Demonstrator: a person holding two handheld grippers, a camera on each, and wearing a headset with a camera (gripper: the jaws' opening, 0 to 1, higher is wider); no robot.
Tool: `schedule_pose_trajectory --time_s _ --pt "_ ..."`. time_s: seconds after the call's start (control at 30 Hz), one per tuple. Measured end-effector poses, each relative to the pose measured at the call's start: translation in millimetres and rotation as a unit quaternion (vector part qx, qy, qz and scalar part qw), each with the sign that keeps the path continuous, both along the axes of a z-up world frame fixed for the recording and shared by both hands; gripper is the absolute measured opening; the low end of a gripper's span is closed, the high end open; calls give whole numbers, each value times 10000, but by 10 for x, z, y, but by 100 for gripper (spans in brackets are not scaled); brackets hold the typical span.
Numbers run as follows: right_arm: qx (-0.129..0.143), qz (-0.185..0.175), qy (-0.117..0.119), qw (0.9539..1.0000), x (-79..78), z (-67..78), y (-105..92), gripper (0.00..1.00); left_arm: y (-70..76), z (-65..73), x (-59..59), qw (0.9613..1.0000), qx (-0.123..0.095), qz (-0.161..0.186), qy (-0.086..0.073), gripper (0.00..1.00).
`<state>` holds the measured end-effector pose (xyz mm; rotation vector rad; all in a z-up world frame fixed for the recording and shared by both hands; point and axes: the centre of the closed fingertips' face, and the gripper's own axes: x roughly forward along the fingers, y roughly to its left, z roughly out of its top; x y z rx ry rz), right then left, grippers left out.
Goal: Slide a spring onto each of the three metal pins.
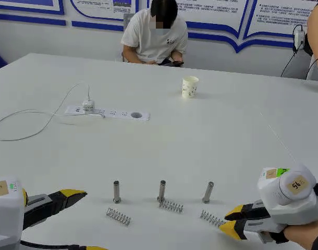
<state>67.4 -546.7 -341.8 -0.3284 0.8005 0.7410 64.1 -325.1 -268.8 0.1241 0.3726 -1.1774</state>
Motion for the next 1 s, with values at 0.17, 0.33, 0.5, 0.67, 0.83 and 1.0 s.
schedule_pose_trajectory --time_s 0.17,0.33,0.5,0.67,0.83,1.0 --pt "-24 67 -20 10000 1 -44 -5 15 9 -1 -7 10000 28 16 13 84" --pt "6 58 -13 10000 -3 -84 -15 14 14 -5 -10 10000 54 29 21 84" --pt "68 53 -60 9999 6 -83 -2 13 14 -13 -14 10000 80 33 39 84" --pt "54 71 -114 9999 27 -81 -2 12 11 -17 -20 9999 99 21 39 84" --pt "9 125 -171 9998 29 -46 13 12 6 -15 -26 9999 96 6 41 83" --pt "-31 131 -214 9997 41 35 19 12 -15 -18 -52 9999 98 -63 54 82"
